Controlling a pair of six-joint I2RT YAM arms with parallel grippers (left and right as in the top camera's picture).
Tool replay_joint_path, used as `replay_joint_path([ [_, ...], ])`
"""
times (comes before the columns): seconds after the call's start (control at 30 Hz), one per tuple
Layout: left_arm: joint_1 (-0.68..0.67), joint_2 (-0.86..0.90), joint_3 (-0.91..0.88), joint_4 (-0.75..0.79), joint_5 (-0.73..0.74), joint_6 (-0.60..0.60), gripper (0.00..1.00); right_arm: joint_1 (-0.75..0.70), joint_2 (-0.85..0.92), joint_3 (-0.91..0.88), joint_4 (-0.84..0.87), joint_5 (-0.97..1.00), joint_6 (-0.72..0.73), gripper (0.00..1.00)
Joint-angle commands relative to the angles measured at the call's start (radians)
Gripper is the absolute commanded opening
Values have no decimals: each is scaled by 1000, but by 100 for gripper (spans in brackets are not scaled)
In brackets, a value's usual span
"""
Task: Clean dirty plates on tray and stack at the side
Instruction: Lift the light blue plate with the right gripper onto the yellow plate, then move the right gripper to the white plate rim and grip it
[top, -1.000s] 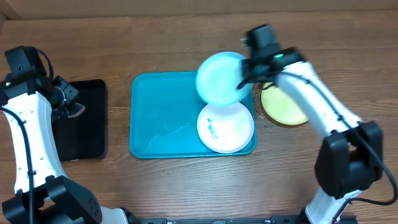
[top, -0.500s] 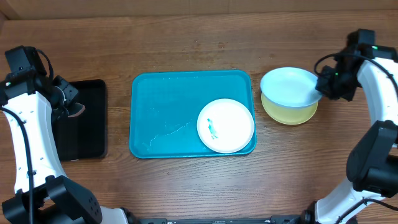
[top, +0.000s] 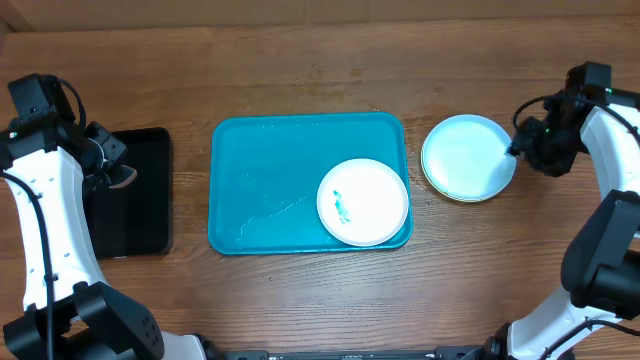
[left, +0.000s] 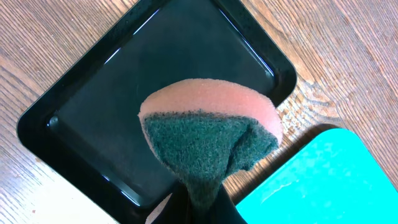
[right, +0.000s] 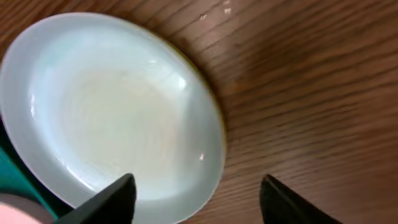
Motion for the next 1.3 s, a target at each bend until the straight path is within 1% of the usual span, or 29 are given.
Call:
replay_joint_path([
  [0.0,0,8,-5,3,8,-17,4,50,-21,-11,13,-158,-91,68],
  [0.03,0,8,-5,3,8,-17,4,70,-21,-11,14,-209,-142,68],
  [0.1,0,8,-5,2,8,-17,4,118,-21,-11,23,-274,-195,68],
  [0.17,0,8,-5,2,8,-17,4,176,-21,-11,46,-311,-208,68],
  [0.27,0,8,-5,2,8,-17,4,282,-21,-11,100,-293,-216,68],
  [0.43,-1,8,-5,2,8,-16,4,472,-9,-11,163,-93,-294,68],
  [0.5,0,8,-5,2,8,-16,4,532,9,-11,166,-2,-301,68],
  [0.6,0,8,-5,3,8,-17,4,594,45,-11,160,64,-301,66],
  [0.7,-1,8,-5,6,8,-17,4,624,86,-11,157,69,-300,61],
  [0.83,0,8,-5,7,8,-17,4,628,122,-12,132,65,-288,54],
  [1.0,0,8,-5,12,8,-17,4,628,126,-12,67,46,-285,45],
  [1.27,0,8,-5,12,8,-17,4,628,126,-86,88,46,-276,43],
])
